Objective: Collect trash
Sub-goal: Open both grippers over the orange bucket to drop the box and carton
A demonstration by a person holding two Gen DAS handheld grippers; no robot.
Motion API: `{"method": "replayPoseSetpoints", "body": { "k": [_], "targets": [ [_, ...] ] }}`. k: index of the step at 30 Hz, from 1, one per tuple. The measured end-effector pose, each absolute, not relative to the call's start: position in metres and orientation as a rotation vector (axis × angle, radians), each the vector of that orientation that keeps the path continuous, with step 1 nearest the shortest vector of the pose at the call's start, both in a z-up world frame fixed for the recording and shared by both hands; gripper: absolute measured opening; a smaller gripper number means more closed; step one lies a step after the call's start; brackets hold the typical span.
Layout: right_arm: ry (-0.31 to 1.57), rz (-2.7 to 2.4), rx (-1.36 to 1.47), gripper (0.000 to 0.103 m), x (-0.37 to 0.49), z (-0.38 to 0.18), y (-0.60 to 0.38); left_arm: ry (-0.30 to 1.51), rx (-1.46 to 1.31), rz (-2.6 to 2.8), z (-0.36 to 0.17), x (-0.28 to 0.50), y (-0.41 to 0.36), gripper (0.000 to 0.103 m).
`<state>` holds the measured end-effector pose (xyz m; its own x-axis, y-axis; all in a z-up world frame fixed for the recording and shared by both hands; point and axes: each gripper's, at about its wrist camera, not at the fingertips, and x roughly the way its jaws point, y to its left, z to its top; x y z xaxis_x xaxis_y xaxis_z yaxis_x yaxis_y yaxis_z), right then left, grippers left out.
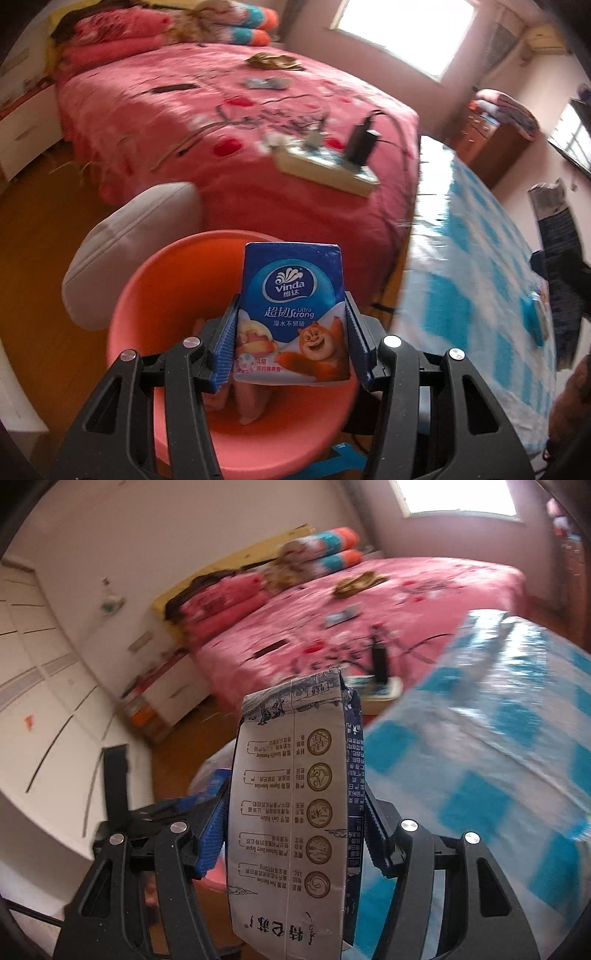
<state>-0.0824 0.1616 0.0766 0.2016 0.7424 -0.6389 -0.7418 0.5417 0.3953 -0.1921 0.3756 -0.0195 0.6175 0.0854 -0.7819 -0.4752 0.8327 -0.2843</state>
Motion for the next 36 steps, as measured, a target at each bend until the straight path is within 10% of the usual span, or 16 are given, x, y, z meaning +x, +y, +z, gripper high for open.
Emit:
{"method": "replayPoseSetpoints", "body": {
  "k": [18,23,36],
  "targets": [
    [1.024,1.251,-0.078,0.065,-0.114,0.044,0.28,0.904,-0.571,0.419,-0.06,-0.213,0.405,0.053],
    [1.041,1.238,-0.052,0.086,-0.113,0.035,0.283,0.929,-0.567,0.513,-0.066,-0.219,0.412,0.077],
    [0.98,1.04,-0.015,0.092,-0.102,0.039,0.216,0.904,-0.533,0.534,-0.054,-0.226,0.412,0.082]
  ]
}}
